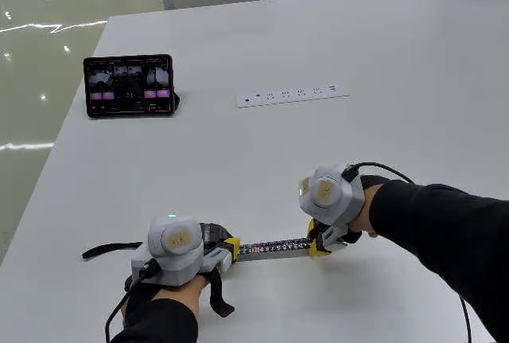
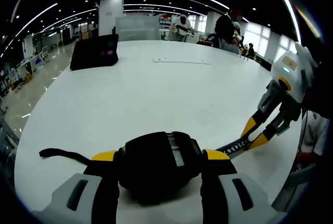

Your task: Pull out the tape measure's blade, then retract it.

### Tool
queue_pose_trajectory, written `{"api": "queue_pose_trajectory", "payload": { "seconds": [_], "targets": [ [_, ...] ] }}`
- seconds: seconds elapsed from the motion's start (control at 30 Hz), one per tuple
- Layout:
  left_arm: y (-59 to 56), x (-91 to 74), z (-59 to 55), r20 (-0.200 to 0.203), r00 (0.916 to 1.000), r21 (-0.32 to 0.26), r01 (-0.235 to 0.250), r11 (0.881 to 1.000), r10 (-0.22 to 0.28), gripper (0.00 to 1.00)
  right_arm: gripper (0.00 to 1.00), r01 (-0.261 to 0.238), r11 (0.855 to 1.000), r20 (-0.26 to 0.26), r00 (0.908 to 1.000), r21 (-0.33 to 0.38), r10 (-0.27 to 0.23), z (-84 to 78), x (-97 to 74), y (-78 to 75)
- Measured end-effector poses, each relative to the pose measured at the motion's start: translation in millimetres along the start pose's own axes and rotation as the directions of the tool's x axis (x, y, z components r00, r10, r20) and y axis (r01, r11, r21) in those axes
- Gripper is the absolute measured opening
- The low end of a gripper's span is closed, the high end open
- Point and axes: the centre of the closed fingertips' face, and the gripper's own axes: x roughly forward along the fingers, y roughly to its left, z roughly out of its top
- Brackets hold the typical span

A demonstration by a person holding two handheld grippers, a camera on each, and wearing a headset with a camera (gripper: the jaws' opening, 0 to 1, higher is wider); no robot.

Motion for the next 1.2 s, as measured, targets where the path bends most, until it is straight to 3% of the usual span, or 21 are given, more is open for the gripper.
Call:
{"api": "queue_pose_trajectory", "payload": {
  "seconds": [0.43,0.67,1.2],
  "targets": [
    [-0.3,-0.1,0.7,0.003,1.0000,0.000,0.002,1.000,-0.002,0.59,0.09,0.002,1.000,0.005,1.0000,0.000,-0.002,7.4,2.7,0.5],
    [2.3,-2.6,2.2,0.016,0.9995,-0.033,0.028,0.999,-0.027,0.58,0.09,-0.003,1.000,0.018,0.9998,0.014,0.002,10.2,3.2,-0.2],
    [-1.4,-3.6,1.2,0.000,0.9986,0.015,0.054,0.998,-0.054,0.58,0.10,-0.007,1.000,0.026,0.9996,-0.023,0.008,17.0,4.8,1.6]
  ]
}}
